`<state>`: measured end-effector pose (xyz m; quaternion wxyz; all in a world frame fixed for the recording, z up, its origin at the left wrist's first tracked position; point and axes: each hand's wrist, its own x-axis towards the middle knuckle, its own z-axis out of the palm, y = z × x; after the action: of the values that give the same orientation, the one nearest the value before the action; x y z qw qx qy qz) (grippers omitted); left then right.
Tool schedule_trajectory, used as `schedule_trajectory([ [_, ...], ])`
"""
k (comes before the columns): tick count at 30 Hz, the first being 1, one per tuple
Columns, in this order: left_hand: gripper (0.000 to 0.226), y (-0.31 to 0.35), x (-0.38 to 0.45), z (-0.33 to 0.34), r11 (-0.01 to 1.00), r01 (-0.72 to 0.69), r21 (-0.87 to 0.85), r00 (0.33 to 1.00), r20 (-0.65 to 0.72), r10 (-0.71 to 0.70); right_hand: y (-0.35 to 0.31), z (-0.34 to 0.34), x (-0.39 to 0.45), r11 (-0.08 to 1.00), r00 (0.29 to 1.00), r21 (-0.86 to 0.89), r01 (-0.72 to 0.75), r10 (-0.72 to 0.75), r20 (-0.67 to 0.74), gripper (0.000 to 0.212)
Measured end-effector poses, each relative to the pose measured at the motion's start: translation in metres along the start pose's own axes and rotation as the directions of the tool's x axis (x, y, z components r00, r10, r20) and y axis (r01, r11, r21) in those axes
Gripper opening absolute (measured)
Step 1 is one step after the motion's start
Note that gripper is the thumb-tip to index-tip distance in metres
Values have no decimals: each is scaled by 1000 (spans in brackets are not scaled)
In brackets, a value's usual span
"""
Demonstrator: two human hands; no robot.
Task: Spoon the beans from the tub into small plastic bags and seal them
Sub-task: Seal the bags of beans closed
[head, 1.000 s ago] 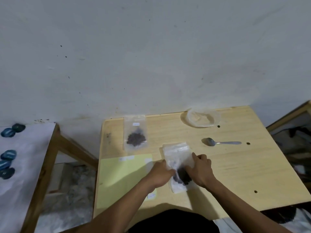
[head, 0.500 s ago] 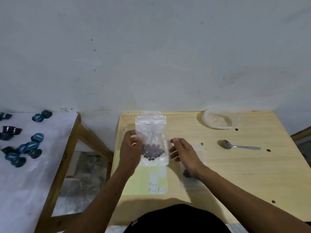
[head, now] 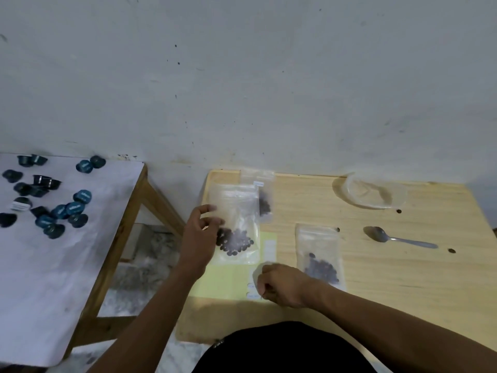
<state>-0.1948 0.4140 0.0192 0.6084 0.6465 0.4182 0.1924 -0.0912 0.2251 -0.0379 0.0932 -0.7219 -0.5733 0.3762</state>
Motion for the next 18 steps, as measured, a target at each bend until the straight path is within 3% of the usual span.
schedule_trajectory([
  [5,14,9,4,8,998,-32,-46,999,43,34,11,-16,-7,942,991,320,-103,125,-51,6],
  [8,16,13,8,12,998,-50,-35,997,54,52,19,-46,-19,786,949,612,-92,255,-185,3],
  [10,20,17,11,16,998,-54,-7,996,69,55,17,-76,-24,694,902,718,-47,338,-268,5],
  [14,23,29,12,32,984,-141,108,988,85,132,-1,-128,-20,626,775,773,102,437,-456,14],
  [18,22,47,11,51,958,-244,151,967,115,229,-19,-151,-7,656,670,730,192,456,-586,11],
])
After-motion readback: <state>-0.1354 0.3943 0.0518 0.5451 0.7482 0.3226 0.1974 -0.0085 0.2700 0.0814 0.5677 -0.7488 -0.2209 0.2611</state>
